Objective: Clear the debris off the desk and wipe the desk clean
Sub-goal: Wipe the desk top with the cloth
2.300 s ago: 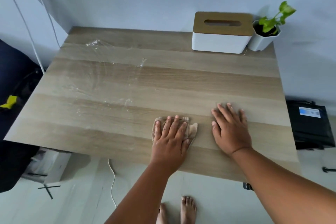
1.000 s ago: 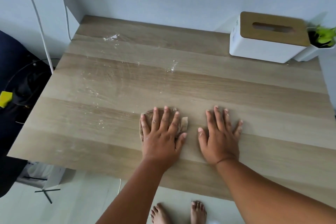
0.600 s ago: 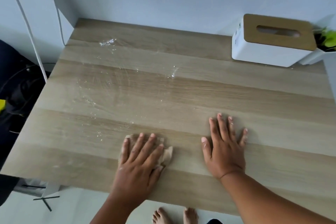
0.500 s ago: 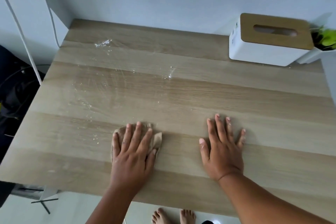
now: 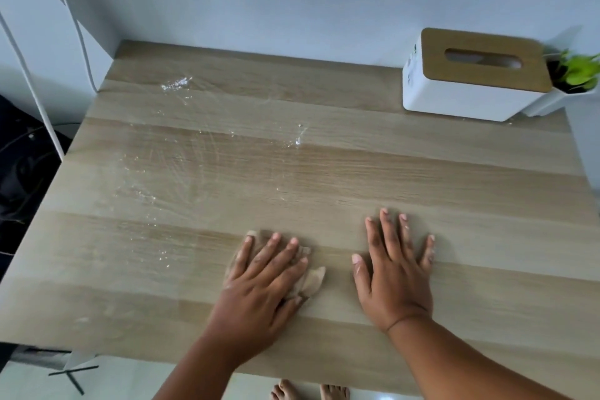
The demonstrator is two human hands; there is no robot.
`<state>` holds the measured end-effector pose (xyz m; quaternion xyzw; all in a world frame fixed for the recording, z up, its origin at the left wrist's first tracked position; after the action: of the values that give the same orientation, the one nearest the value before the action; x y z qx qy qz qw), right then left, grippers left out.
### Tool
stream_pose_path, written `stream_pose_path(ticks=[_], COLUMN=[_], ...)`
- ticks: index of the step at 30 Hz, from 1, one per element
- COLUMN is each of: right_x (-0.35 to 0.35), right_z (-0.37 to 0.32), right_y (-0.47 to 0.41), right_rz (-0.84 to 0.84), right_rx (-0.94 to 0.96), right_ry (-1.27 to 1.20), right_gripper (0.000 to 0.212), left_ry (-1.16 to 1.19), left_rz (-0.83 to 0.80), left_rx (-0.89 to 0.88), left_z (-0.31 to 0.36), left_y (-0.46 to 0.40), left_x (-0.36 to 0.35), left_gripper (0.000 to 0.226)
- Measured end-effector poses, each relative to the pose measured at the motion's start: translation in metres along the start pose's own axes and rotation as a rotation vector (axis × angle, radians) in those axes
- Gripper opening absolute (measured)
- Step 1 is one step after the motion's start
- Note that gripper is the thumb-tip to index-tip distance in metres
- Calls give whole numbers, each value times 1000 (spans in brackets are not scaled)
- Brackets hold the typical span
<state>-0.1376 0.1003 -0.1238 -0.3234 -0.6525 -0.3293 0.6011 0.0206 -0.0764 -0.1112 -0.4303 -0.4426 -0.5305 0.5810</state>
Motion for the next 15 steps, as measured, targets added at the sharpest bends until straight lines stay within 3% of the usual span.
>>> stream_pose_path(ticks=[3,8,10,15], right_x=[-1,-1,-1,-1], right_z=[0,1,1,1], right_y=[0,1,1,1], right_rz=[0,-2,2,0], right_rx=[-1,-11,-5,-10], right_ry=[-5,-13,-13,-7], right_gripper=[72,72,71,71], left_ry=[-18,-13,-9,-19], left_rz=[32,27,-2,-41], left_rx=[142,591,556,211], left_z=[-37,-80,-72,-37], left_y=[2,-70,-102,-98], left_x=[11,17,13,9], left_gripper=[59,64,64,59])
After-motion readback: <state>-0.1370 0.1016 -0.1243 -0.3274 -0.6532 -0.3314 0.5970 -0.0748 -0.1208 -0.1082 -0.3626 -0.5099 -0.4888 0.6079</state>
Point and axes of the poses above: each hand's wrist, its own y-axis away from the middle knuckle, its own x-axis out of the back of the hand, z = x × y, the point moved 7 cm from there along -y, towards the middle knuckle, and after that the axes turned 1 degree about -z, right-handed, at the moved point
